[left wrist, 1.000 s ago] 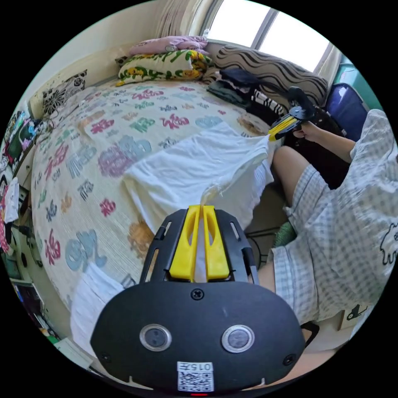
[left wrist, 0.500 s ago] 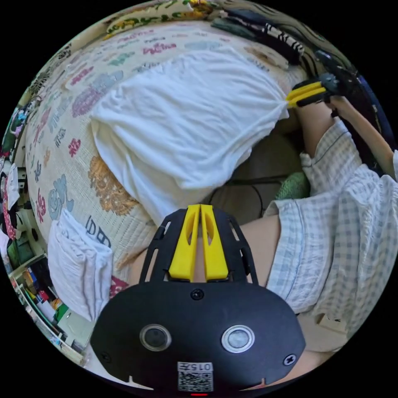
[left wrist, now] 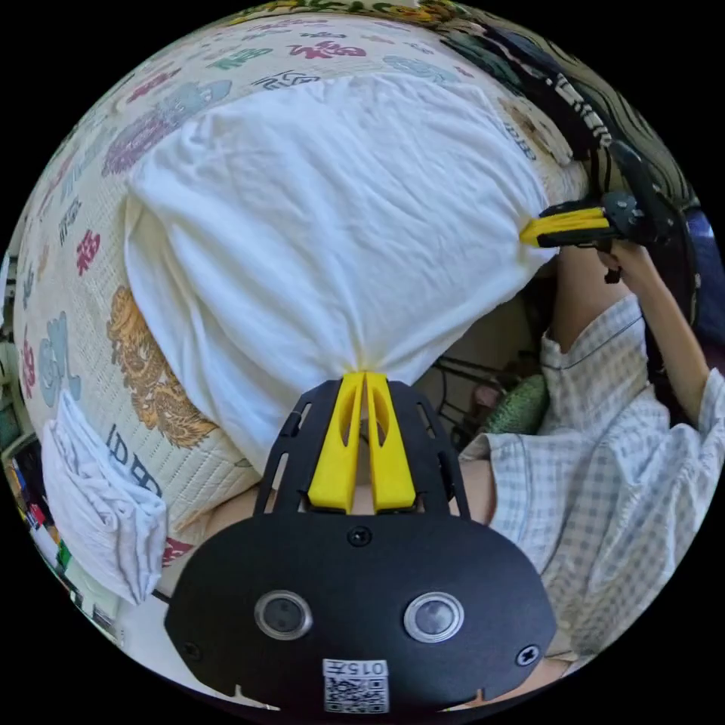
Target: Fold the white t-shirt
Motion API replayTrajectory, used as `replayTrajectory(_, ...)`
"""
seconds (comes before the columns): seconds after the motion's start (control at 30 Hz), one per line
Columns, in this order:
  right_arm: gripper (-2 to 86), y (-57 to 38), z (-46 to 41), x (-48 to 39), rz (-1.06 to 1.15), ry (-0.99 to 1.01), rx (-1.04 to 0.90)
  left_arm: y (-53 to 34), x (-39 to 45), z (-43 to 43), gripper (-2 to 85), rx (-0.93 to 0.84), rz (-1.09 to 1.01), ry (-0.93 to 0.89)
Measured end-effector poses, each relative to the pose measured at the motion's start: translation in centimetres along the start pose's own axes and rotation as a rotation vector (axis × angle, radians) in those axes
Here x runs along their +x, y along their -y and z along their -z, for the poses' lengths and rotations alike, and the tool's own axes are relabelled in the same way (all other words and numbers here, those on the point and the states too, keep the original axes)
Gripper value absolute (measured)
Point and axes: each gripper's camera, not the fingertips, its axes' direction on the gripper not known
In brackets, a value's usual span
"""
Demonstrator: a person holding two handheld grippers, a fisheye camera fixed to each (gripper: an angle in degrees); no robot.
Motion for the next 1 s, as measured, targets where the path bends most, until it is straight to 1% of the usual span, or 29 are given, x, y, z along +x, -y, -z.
replayTrajectory(0.03, 0.7, 0.0, 1.0, 0.9, -0.010, 0.059, 0.040, -0.2, -0.3, 0.4, -0.5, 0.014, 0.006, -0.002)
replayTrajectory(0.13, 3.0, -0.6, 4.8, 4.3, -0.087, 0.123, 0.231, -0.7, -3.1, 3.9, 0.4, 0.189, 0.050, -0.051)
replayTrajectory(0.2, 4.8, -0.3, 6.8, 7.3, -0.177, 0.149, 0.334, -0.3, -6.6, 7.0, 3.0, 0.384, 0.158, -0.104)
replayTrajectory(0.23, 5.4, 0.2, 7.7, 9.4, -0.229, 0.171, 0.386, -0.1, -7.5, 7.6, 3.9, 0.428, 0.190, -0.112)
replayTrajectory(0.27, 6.4, 1.0, 8.3, 11.2, -0.275, 0.186, 0.416, 0.5, -9.4, 8.1, 5.6, 0.497, 0.264, -0.115)
replayTrajectory(0.3, 6.8, 1.6, 8.4, 12.0, -0.293, 0.189, 0.422, 1.4, -11.3, 8.1, 7.0, 0.529, 0.332, -0.119)
replayTrajectory(0.37, 9.8, 4.1, 8.5, 14.5, -0.378, 0.171, 0.424, 3.1, -13.9, 7.0, 8.1, 0.526, 0.418, -0.156)
replayTrajectory(0.43, 10.9, 6.1, 8.2, 16.0, -0.431, 0.179, 0.415, 4.9, -15.8, 5.5, 8.4, 0.492, 0.477, -0.180)
replayTrajectory(0.53, 8.0, 9.3, 7.0, 17.3, -0.442, 0.225, 0.372, 7.6, -17.6, 2.8, 7.0, 0.424, 0.508, -0.222)
replayTrajectory(0.57, 5.9, 10.4, 6.4, 17.5, -0.435, 0.218, 0.323, 8.3, -18.2, 1.9, 4.0, 0.416, 0.503, -0.254)
replayTrajectory(0.6, 4.8, 10.9, 6.2, 17.5, -0.439, 0.198, 0.302, 8.6, -18.6, 1.5, 1.9, 0.429, 0.492, -0.275)
replayTrajectory(0.67, 2.5, 11.7, 6.5, 17.6, -0.406, 0.148, 0.302, 8.5, -19.2, 1.5, 0.4, 0.460, 0.490, -0.265)
replayTrajectory(0.7, 2.1, 11.8, 6.6, 17.8, -0.411, 0.141, 0.306, 8.1, -19.7, 1.7, -0.1, 0.485, 0.506, -0.227)
replayTrajectory(0.77, 1.1, 12.1, 6.9, 18.7, -0.425, 0.138, 0.308, 7.8, -20.3, 1.6, -0.1, 0.507, 0.499, -0.225)
replayTrajectory(0.83, 1.5, 12.6, 6.5, 19.0, -0.433, 0.161, 0.295, 8.0, -20.4, 0.5, 0.5, 0.476, 0.479, -0.226)
replayTrajectory(0.9, 3.0, 13.2, 6.4, 18.8, -0.421, 0.152, 0.287, 7.1, -20.5, 0.2, 3.3, 0.493, 0.484, -0.258)
replayTrajectory(0.93, 4.9, 13.4, 6.6, 18.5, -0.409, 0.149, 0.279, 6.4, -20.5, 0.5, 4.4, 0.513, 0.490, -0.278)
replayTrajectory(1.0, 7.0, 13.2, 7.4, 17.9, -0.424, 0.115, 0.284, 1.7, -18.7, 2.3, 7.1, 0.639, 0.462, -0.352)
